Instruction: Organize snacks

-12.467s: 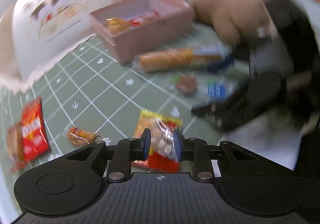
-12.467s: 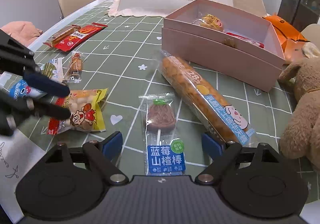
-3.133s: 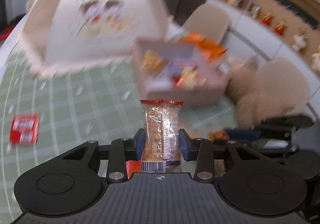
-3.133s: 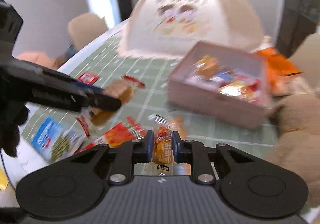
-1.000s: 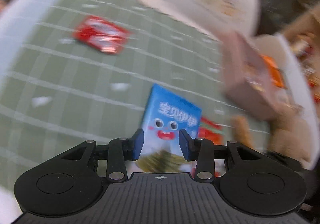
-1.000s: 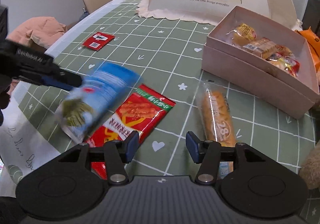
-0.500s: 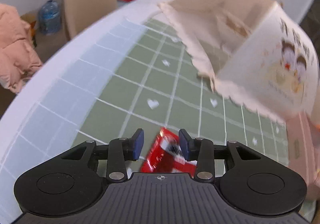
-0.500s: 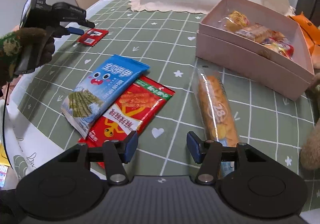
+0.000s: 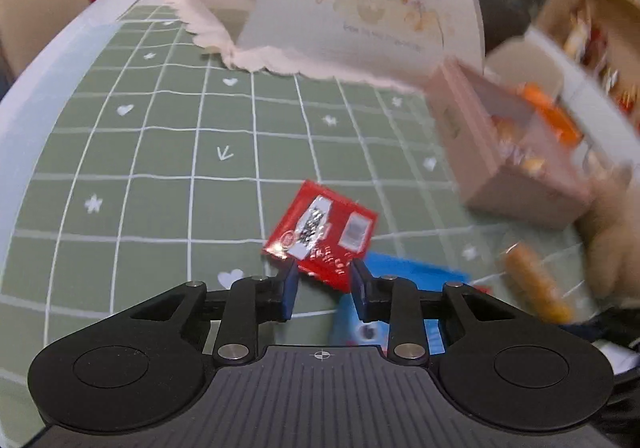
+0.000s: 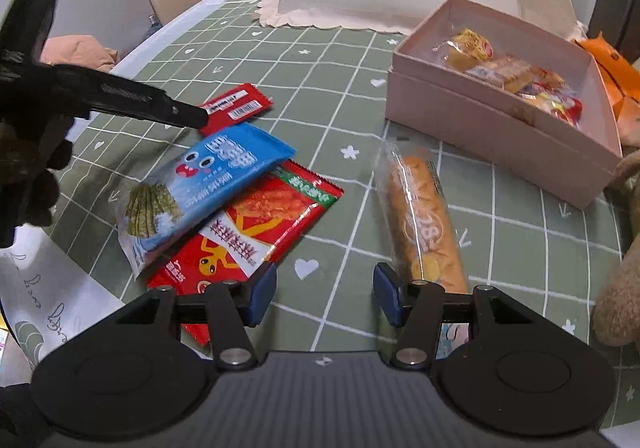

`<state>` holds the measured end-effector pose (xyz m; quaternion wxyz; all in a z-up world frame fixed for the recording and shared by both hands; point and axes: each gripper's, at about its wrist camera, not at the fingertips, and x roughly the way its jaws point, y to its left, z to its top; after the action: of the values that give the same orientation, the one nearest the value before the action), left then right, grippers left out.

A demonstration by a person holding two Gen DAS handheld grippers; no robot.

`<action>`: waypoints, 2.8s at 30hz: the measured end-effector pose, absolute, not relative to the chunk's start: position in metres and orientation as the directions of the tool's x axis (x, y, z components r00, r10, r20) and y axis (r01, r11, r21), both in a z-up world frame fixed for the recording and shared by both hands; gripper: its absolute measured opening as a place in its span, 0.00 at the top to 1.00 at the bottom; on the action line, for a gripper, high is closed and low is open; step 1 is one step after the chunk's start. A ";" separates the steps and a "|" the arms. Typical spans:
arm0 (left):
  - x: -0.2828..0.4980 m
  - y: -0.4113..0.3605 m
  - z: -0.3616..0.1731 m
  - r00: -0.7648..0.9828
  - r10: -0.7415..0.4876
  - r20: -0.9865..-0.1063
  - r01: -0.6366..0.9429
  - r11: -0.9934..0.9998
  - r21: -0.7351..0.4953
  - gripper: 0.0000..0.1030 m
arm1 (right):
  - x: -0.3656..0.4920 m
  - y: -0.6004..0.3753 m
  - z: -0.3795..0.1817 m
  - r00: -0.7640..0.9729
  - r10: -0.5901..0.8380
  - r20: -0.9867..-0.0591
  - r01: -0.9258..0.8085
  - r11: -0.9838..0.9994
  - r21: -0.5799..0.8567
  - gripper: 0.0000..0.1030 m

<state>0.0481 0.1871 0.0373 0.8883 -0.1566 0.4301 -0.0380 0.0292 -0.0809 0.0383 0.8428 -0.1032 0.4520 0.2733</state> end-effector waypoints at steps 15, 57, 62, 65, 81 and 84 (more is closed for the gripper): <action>-0.027 0.189 0.055 0.582 -0.054 -0.811 -0.357 0.879 -0.315 0.68 | 0.106 0.064 0.035 0.406 0.537 -0.739 -0.816 0.577 -0.030 0.27; 0.014 0.081 0.048 0.504 -0.306 -0.807 0.015 0.938 -0.346 0.71 | 0.026 -0.128 0.029 0.603 0.270 -0.750 -0.459 0.887 -0.050 0.33; 0.024 0.050 0.054 0.483 -0.372 -0.793 0.095 0.922 -0.376 0.70 | 0.031 -0.158 0.019 0.563 0.257 -0.786 -0.400 0.916 0.013 0.25; 0.032 0.028 0.051 0.483 -0.329 -0.812 0.117 0.943 -0.312 0.67 | 0.025 -0.163 0.016 0.584 0.237 -0.777 -0.381 0.925 -0.005 0.24; 0.022 0.076 0.042 0.532 -0.177 -0.828 0.002 0.978 -0.208 0.54 | 0.013 -0.174 0.005 0.643 0.227 -0.732 -0.328 0.945 0.005 0.05; 0.024 0.077 0.033 0.504 -0.127 -0.854 -0.008 0.988 -0.152 0.50 | 0.019 -0.167 0.010 0.590 0.249 -0.768 -0.370 0.929 0.017 0.08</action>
<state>0.0242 0.0766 0.0333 0.8646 -0.0679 0.4966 -0.0345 0.0195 -0.1670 0.0101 0.8888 -0.0725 0.4176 0.1744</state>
